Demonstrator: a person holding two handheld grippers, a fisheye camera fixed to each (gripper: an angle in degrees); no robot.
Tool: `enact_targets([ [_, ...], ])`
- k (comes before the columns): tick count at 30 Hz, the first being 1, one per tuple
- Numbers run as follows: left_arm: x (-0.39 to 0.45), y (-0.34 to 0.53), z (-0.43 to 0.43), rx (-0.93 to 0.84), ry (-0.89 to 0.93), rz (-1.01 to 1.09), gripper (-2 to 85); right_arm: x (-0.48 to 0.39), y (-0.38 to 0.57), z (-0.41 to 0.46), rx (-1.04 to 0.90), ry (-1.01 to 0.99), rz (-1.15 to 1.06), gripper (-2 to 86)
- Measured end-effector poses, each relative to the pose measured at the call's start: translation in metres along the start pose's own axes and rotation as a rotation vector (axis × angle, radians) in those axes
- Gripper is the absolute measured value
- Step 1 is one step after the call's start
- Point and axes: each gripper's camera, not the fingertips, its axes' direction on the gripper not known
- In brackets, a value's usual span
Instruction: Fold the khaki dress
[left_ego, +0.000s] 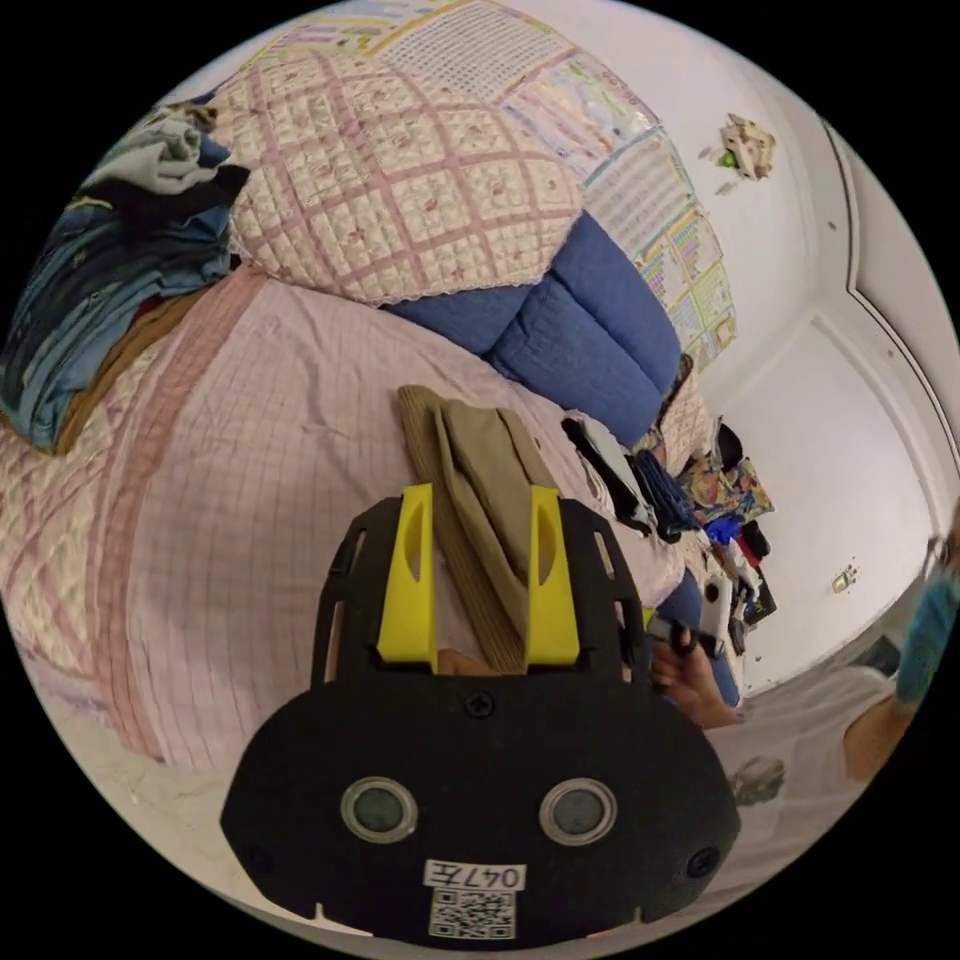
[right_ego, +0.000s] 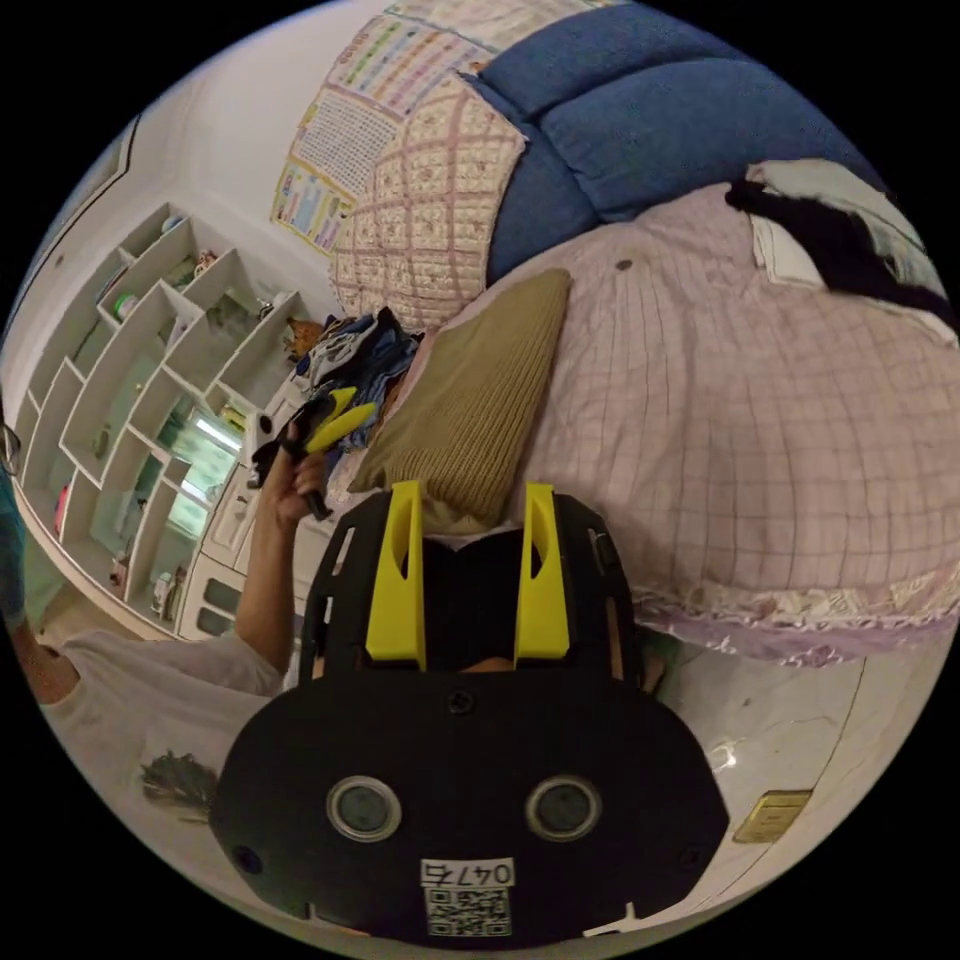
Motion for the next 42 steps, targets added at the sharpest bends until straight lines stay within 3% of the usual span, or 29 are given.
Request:
enact_targets([
  [5,-0.061,-0.07,0.111,-0.144,-0.04,-0.088,15.1,0.103,0.084,0.036,-0.028,-0.123,0.078,10.0],
  [10,-0.105,-0.081,0.184,-0.204,-0.07,-0.118,15.9,0.182,0.149,0.056,-0.037,-0.143,0.105,10.2],
  [22,-0.178,-0.026,0.277,-0.233,0.024,-0.101,11.7,0.374,0.31,0.067,0.02,-0.148,0.237,10.9],
  [28,-0.187,0.028,0.294,-0.144,0.039,-0.015,7.0,0.442,0.361,0.071,-0.015,-0.097,0.167,5.2],
  [36,-0.113,0.115,0.29,-0.027,0.036,0.237,6.2,0.513,0.425,-0.025,0.074,-0.085,-0.006,1.3],
  [42,0.022,0.2,0.328,0.042,0.149,0.491,6.2,0.602,0.502,-0.22,0.234,0.05,-0.066,1.1],
])
